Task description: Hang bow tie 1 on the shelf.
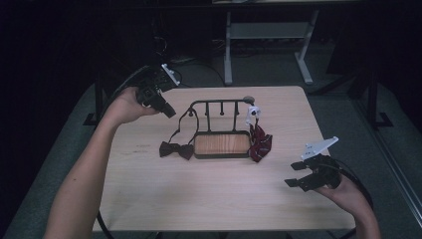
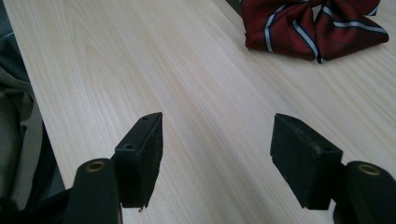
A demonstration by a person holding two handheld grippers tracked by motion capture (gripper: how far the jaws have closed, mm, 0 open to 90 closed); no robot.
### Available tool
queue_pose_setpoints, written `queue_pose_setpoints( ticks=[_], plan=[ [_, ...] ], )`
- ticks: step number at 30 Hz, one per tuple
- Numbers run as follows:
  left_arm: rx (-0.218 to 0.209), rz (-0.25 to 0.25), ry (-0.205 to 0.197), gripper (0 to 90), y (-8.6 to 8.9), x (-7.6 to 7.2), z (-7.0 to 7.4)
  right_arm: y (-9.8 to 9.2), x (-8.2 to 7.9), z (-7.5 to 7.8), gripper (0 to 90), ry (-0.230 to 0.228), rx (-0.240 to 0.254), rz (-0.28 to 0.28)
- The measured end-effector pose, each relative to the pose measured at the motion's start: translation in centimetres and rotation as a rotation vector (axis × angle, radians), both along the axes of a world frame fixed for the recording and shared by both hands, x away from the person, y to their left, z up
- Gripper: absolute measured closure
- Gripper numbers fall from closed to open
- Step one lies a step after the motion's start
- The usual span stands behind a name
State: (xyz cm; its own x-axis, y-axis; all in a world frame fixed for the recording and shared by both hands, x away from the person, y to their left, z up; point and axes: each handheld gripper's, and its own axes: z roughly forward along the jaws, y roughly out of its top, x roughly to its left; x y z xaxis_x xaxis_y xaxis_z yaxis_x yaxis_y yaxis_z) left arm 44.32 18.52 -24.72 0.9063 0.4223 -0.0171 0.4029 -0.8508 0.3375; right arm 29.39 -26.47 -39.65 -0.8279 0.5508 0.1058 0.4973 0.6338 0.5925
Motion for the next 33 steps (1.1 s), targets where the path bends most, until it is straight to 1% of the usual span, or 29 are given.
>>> queue_pose_setpoints(
  ticks=[3,5,6,11,13,19,21,22,24,25,30,31,33],
  plan=[
    [-0.019,-0.005,-0.001,79.0,0.2,-0.5,-0.2,0.0,0.0,-0.1,34.0,0.003,0.001,-0.002],
    [-0.011,-0.008,-0.003,76.9,0.2,-0.8,-0.3,0.0,0.1,-0.1,33.8,0.003,0.001,-0.004],
    [-0.012,-0.012,-0.01,76.5,0.3,-1.0,-0.4,0.0,0.1,-0.1,33.8,0.002,0.001,-0.006],
    [-0.023,-0.012,-0.011,75.3,0.7,-1.6,-0.9,0.0,0.1,0.0,33.6,0.003,0.0,-0.008],
    [-0.016,-0.013,-0.014,73.9,0.9,-1.8,-1.0,0.0,0.1,0.0,33.5,0.003,-0.002,-0.008],
    [-0.044,-0.009,-0.023,72.0,1.5,-2.4,-1.3,-0.2,0.1,0.0,33.1,0.002,-0.004,-0.016],
    [-0.036,-0.006,-0.015,71.5,1.8,-2.6,-1.5,-0.3,0.1,0.0,33.1,0.002,-0.004,-0.018],
    [-0.037,-0.008,-0.021,70.7,1.8,-2.7,-1.6,-0.3,0.1,0.0,33.0,0.004,-0.004,-0.02],
    [-0.053,-0.01,-0.015,70.5,2.0,-2.9,-1.7,-0.3,0.1,-0.1,33.0,0.0,-0.002,-0.019],
    [-0.061,-0.009,-0.019,70.2,2.1,-3.0,-1.8,-0.3,0.1,-0.1,33.0,0.001,-0.003,-0.02],
    [-0.065,-0.012,-0.013,69.4,2.2,-3.4,-2.4,-0.5,0.2,-0.1,33.0,0.004,-0.003,-0.024],
    [-0.073,-0.01,-0.013,69.1,2.2,-3.5,-2.6,-0.6,0.1,-0.1,33.0,0.005,-0.004,-0.027],
    [-0.074,-0.012,-0.009,68.7,2.2,-3.6,-2.8,-0.7,0.1,-0.1,33.0,0.003,-0.005,-0.025]
  ],
)
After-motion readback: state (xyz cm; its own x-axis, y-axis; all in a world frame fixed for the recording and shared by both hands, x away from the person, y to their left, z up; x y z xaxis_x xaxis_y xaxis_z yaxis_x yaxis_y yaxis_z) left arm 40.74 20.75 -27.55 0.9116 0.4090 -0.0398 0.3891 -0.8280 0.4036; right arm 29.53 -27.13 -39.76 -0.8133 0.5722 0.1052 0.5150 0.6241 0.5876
